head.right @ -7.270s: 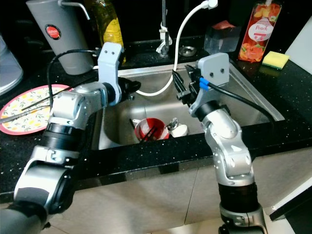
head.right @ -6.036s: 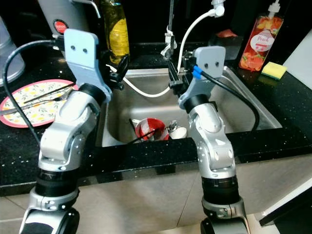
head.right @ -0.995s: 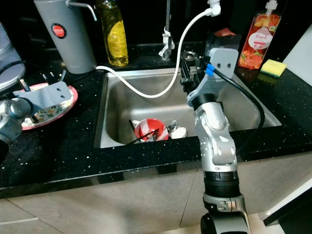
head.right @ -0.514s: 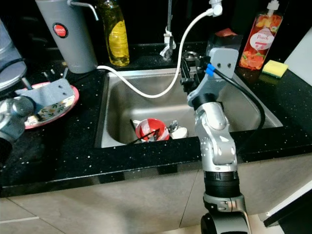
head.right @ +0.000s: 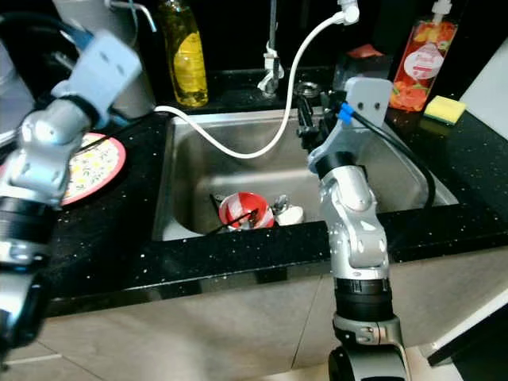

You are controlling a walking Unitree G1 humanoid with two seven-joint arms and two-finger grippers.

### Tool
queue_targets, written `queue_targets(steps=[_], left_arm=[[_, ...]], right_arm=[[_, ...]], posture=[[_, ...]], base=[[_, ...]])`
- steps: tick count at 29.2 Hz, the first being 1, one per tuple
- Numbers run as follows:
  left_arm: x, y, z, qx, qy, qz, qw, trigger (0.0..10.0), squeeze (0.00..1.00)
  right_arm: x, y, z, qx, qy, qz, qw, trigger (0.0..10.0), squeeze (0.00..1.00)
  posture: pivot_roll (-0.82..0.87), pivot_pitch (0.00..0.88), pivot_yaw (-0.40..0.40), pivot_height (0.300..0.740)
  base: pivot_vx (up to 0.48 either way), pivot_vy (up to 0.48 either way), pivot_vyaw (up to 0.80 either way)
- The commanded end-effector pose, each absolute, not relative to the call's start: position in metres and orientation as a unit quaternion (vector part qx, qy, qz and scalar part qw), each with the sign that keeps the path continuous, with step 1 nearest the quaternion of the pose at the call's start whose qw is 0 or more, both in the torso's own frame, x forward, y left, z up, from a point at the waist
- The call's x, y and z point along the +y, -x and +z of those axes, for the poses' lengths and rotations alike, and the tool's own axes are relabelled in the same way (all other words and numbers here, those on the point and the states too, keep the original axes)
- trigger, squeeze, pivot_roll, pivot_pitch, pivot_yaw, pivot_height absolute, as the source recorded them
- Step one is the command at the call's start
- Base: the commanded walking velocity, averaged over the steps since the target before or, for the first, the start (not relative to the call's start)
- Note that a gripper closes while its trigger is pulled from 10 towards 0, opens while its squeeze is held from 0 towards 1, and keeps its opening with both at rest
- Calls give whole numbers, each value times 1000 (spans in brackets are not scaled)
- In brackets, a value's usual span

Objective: Kitchen organization

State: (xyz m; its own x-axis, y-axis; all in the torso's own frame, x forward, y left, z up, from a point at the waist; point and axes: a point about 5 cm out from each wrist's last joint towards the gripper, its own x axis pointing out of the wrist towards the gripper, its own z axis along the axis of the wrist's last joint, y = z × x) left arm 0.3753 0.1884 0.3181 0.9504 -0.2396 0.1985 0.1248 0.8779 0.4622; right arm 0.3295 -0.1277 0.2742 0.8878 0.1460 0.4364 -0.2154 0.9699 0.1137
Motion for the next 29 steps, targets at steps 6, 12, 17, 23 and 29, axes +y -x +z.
queue_targets(steps=[6,12,17,23,29], left_arm=[[149,-356,295,-96,-171,-274,942,10000,0],[138,-346,282,-91,-183,-334,920,10000,0],[122,-328,283,-105,-146,-422,889,10000,0],[116,-315,291,-136,-106,-480,860,10000,0],[112,-307,289,-134,-91,-524,836,10000,0]], right_arm=[[-130,-324,288,-238,-114,120,957,10000,0],[-114,-307,298,-253,-86,250,931,10000,0],[-95,-291,286,-218,-36,362,905,10000,0],[-94,-288,274,-184,-8,387,903,10000,0],[-98,-284,280,-187,-42,398,897,10000,0]], posture=[[77,0,-10,740],[70,0,-6,740],[65,0,-3,740],[65,0,-3,740],[58,0,2,740]], base=[[0,0,0],[0,0,0],[0,0,0],[0,0,0],[0,0,0]])
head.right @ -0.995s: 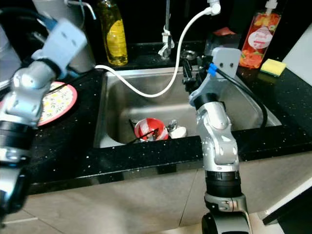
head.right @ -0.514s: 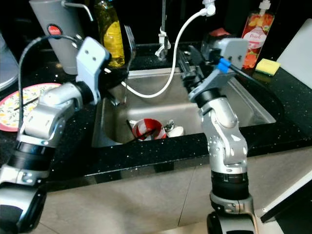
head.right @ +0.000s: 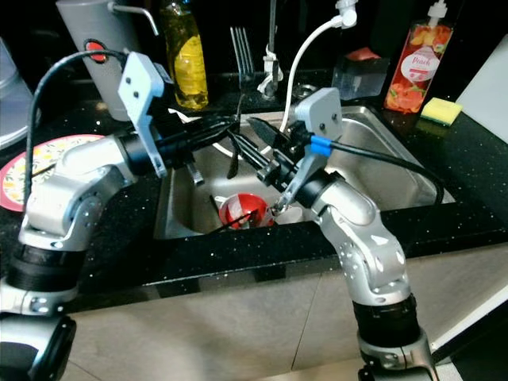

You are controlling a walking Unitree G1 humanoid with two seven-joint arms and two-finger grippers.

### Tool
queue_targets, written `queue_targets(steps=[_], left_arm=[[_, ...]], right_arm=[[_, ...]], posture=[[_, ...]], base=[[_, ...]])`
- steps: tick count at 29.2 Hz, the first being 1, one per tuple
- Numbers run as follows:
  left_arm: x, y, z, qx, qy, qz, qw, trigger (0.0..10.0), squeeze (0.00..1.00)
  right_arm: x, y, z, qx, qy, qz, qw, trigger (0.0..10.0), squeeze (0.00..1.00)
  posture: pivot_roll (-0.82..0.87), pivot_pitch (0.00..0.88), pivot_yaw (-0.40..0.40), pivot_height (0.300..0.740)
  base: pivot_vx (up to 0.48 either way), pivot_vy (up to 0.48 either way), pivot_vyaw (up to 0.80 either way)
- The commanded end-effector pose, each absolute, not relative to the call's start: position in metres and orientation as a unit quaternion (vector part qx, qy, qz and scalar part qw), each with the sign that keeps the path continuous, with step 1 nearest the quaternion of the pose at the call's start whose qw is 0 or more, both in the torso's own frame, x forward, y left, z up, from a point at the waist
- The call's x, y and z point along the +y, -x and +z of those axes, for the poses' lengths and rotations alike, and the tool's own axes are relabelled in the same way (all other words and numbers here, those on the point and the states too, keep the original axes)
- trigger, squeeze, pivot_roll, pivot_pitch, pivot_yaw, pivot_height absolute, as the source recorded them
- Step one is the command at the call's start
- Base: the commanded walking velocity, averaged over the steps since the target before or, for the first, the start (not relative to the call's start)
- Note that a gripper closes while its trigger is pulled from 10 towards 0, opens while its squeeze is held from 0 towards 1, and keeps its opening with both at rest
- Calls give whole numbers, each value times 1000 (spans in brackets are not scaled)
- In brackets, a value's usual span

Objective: Kitchen organization

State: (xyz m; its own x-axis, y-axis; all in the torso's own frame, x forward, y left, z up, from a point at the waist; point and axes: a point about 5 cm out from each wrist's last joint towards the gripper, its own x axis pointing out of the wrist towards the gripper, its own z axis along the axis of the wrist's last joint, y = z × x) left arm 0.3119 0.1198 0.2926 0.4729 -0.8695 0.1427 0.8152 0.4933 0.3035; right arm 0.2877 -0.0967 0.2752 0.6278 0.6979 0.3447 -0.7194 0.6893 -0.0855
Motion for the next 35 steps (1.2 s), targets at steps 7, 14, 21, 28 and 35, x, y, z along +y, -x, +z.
queue_targets(steps=[7,14,21,28,35], left_arm=[[110,-305,284,-123,-97,-532,832,10000,0],[112,-306,279,-112,-109,-531,833,10000,0],[115,-307,278,-111,-115,-525,836,10000,0],[117,-308,277,-110,-117,-519,839,10000,0],[133,-311,283,-119,-118,-489,856,10000,0]], right_arm=[[-100,-284,285,-193,-66,399,894,10000,0],[-108,-284,299,-214,-142,397,881,10000,0],[-114,-283,303,-221,-165,396,876,10000,0],[-116,-282,305,-227,-179,392,873,10000,0],[-124,-286,305,-226,-179,371,883,10000,0]], posture=[[54,0,1,740],[57,0,-5,740],[55,0,-6,740],[55,0,-6,740],[55,0,-6,740]], base=[[0,0,0],[0,0,0],[0,0,0],[0,0,0],[0,0,0]])
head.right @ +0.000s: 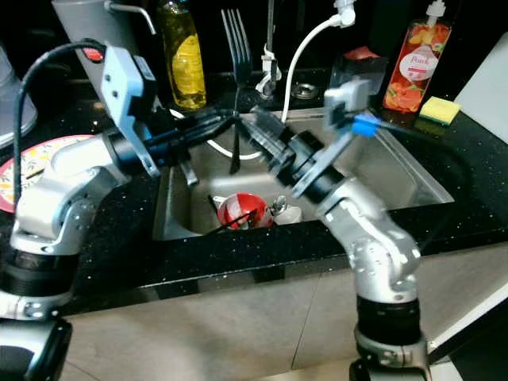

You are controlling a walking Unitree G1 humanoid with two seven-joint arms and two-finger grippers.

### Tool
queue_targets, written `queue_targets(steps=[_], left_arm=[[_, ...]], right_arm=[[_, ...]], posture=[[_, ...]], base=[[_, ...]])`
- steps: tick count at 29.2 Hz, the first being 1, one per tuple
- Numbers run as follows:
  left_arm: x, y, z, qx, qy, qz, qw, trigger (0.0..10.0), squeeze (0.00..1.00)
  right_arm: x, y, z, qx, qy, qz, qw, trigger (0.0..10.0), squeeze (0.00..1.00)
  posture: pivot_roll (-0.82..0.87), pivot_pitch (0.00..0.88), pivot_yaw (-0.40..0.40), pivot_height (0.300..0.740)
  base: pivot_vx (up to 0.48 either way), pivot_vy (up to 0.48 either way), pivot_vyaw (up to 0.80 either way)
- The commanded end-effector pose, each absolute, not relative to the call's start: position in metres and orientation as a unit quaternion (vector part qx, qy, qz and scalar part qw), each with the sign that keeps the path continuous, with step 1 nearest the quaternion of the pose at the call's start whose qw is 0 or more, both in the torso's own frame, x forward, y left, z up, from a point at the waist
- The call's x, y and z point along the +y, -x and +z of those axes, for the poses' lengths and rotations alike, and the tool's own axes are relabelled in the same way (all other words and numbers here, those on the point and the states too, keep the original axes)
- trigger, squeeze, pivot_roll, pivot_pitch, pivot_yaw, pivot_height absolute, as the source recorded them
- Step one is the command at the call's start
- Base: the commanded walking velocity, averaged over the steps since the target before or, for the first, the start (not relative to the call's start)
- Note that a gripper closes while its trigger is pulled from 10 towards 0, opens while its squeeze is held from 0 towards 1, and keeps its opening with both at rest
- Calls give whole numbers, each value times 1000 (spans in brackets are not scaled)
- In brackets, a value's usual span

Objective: Kitchen organization

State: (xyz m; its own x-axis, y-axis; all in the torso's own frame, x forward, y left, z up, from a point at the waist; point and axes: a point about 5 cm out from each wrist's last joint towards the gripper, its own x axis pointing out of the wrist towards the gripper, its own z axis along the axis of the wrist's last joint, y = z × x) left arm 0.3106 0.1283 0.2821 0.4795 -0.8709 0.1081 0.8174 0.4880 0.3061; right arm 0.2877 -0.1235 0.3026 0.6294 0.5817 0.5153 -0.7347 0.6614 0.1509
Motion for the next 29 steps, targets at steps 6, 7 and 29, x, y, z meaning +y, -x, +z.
queue_targets(steps=[6,7,29], left_arm=[[137,-309,280,-115,-118,-481,861,10000,0],[137,-309,280,-116,-114,-481,862,10000,0],[110,-303,281,-136,-80,-516,842,10000,0]], right_arm=[[-132,-291,309,-233,-185,350,888,10000,0],[-131,-292,309,-233,-185,352,888,10000,0],[-91,-286,285,-172,-156,410,882,10000,0]], posture=[[56,0,-5,740],[57,0,-9,740],[53,0,-7,740]], base=[[0,0,0],[0,0,0],[0,0,0]])
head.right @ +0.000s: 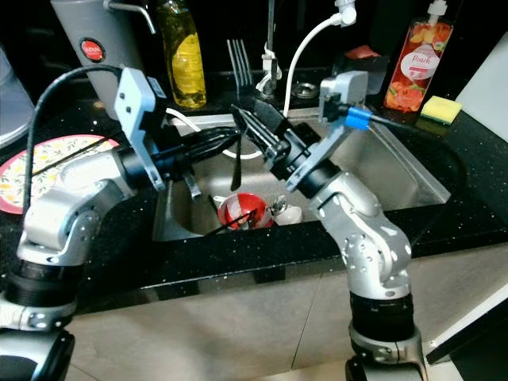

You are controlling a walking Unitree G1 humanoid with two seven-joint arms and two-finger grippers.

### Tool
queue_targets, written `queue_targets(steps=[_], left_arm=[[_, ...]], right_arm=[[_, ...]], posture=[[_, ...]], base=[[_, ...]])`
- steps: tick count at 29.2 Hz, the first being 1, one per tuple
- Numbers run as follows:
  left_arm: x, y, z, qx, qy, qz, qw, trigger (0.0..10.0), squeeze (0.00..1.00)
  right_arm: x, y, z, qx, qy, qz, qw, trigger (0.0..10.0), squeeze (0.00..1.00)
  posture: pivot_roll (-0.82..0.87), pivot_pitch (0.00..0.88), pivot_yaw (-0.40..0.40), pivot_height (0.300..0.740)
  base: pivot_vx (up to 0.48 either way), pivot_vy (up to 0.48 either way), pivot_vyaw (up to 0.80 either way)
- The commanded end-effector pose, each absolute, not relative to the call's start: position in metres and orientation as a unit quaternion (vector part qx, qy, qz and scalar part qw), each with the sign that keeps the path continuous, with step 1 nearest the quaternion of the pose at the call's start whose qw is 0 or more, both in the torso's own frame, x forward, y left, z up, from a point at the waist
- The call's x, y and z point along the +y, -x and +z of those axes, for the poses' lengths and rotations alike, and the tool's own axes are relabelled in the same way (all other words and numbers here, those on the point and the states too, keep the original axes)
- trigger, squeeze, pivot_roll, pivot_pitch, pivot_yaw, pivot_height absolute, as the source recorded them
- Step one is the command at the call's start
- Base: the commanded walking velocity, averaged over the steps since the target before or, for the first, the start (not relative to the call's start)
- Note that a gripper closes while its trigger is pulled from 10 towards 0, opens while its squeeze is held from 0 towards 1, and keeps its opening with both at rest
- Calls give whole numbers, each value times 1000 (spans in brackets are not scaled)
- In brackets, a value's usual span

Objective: Kitchen organization

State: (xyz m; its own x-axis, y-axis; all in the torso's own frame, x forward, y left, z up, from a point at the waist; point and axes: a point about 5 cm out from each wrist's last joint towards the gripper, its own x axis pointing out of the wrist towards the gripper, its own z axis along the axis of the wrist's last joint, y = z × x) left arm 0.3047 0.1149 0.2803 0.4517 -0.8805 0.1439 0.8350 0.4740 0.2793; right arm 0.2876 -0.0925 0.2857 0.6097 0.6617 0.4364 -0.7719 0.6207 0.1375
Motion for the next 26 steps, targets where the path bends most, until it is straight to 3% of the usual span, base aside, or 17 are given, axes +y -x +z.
queue_targets(steps=[1,6,7,8,10,11,24,26], left_arm=[[109,-303,280,-135,-80,-516,842,10000,0],[110,-301,279,-134,-80,-518,841,10000,0],[110,-301,279,-133,-81,-517,842,10000,0],[110,-301,278,-132,-82,-516,842,10000,0],[110,-301,278,-132,-82,-516,843,10000,0],[110,-301,278,-131,-82,-515,843,10000,0],[111,-303,277,-129,-85,-505,849,10000,0],[111,-305,277,-129,-86,-498,853,10000,43]], right_arm=[[-90,-285,285,-172,-156,411,882,10000,0],[-91,-289,284,-169,-155,401,887,10000,0],[-92,-289,284,-170,-156,399,888,9216,0],[-92,-290,284,-171,-158,397,888,941,0],[-92,-290,285,-171,-160,395,888,941,0],[-92,-290,285,-173,-161,394,888,0,0],[-96,-290,284,-175,-165,385,891,0,0],[-96,-291,284,-175,-165,382,892,0,0]], posture=[[53,0,-7,740],[55,0,-11,740],[55,0,-12,740],[55,0,-12,740],[55,0,-12,740],[54,0,-13,740],[51,0,-12,740],[52,0,-12,740]], base=[[0,0,0],[0,0,0],[0,0,0],[0,0,0],[0,0,0],[0,0,0],[0,0,0],[0,0,0]])
